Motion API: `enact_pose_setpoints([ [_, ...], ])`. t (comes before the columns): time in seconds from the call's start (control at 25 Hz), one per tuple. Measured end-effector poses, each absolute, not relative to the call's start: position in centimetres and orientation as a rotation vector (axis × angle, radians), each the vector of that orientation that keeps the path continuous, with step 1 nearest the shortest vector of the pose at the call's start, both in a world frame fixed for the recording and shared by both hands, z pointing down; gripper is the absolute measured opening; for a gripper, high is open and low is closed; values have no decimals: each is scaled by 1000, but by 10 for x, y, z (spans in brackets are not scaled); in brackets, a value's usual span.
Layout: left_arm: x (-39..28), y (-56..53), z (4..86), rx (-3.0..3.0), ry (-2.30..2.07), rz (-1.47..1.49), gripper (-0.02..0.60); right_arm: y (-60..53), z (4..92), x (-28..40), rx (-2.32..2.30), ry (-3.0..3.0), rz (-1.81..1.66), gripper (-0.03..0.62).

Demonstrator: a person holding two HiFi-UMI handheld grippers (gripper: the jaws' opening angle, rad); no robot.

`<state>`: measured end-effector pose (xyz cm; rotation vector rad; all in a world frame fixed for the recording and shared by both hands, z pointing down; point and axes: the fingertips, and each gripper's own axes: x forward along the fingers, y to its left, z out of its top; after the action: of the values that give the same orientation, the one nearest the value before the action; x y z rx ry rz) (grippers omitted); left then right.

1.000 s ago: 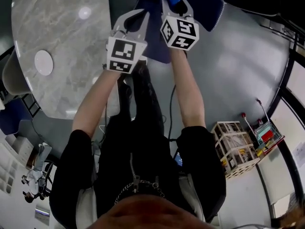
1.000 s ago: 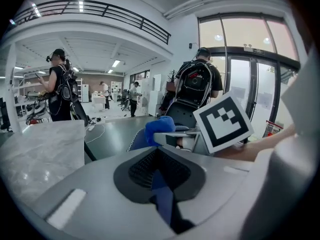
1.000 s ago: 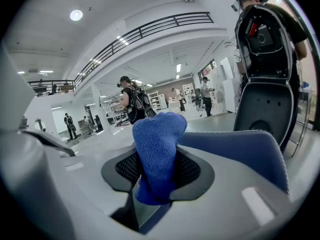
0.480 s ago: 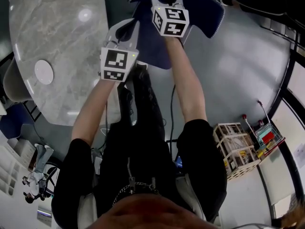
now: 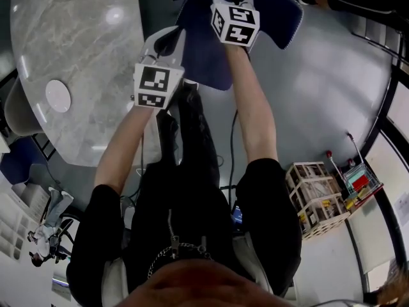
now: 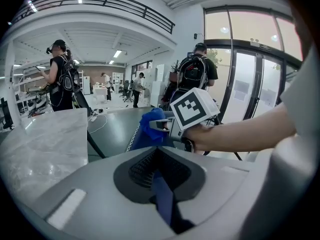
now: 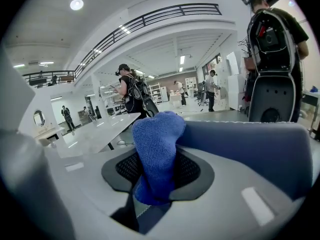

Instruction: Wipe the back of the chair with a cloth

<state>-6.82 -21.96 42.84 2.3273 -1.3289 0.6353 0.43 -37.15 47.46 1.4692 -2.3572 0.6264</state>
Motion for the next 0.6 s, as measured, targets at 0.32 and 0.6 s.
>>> enact_pose_setpoints([
  [0.32, -43, -214, 435, 2352, -1265, 643, 11, -365, 482, 39, 1511, -2303, 620, 149],
  [0.6, -31, -206, 442, 2371, -1216, 670, 11, -356, 489, 65, 1557, -2259, 627, 149],
])
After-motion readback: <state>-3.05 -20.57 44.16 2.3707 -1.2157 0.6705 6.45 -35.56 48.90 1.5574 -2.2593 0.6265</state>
